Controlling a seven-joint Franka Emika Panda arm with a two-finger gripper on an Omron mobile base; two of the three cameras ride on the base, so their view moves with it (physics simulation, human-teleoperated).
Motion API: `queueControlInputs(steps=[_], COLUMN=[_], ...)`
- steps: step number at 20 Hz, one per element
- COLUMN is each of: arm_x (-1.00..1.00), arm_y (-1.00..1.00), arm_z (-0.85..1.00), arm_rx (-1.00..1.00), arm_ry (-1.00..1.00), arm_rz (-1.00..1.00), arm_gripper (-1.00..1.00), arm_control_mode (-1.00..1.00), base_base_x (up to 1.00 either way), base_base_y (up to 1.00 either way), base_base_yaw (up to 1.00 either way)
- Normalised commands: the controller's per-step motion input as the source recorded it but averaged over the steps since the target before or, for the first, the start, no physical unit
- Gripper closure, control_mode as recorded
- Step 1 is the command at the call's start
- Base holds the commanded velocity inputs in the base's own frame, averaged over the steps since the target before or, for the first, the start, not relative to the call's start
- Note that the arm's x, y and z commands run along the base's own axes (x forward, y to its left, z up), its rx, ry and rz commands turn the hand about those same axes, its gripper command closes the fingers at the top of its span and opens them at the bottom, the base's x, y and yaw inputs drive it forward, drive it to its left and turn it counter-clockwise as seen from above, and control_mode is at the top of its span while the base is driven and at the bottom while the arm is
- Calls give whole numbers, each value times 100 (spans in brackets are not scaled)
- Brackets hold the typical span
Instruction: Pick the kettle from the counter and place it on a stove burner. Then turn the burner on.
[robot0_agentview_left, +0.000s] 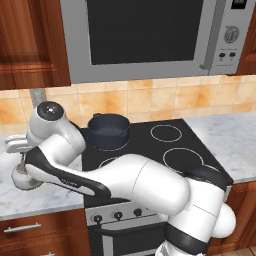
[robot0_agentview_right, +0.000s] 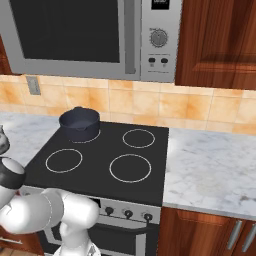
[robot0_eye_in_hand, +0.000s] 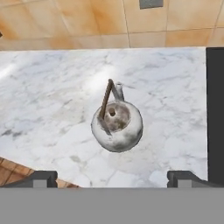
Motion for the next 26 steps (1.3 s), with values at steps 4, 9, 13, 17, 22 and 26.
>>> queueControlInputs(steps=[4,9,13,17,22,26], arm_x=[19,16,18,21,25,30], arm_y=[0,0,1,3,14,37], arm_z=[-16,-12,-17,-23,-22,-8], arm_rx=[0,0,-1,-4,-2,0], arm_ry=[11,7,7,4,0,0], arm_rz=[0,0,0,0,0,0], arm_gripper=[-100,-100,-100,-100,-100,-100], arm_control_mode=[-100,-100,-100,-100,-100,-100], base_base_x=[0,0,0,0,0,0], base_base_y=[0,0,0,0,0,0], base_base_yaw=[0,0,0,0,0,0])
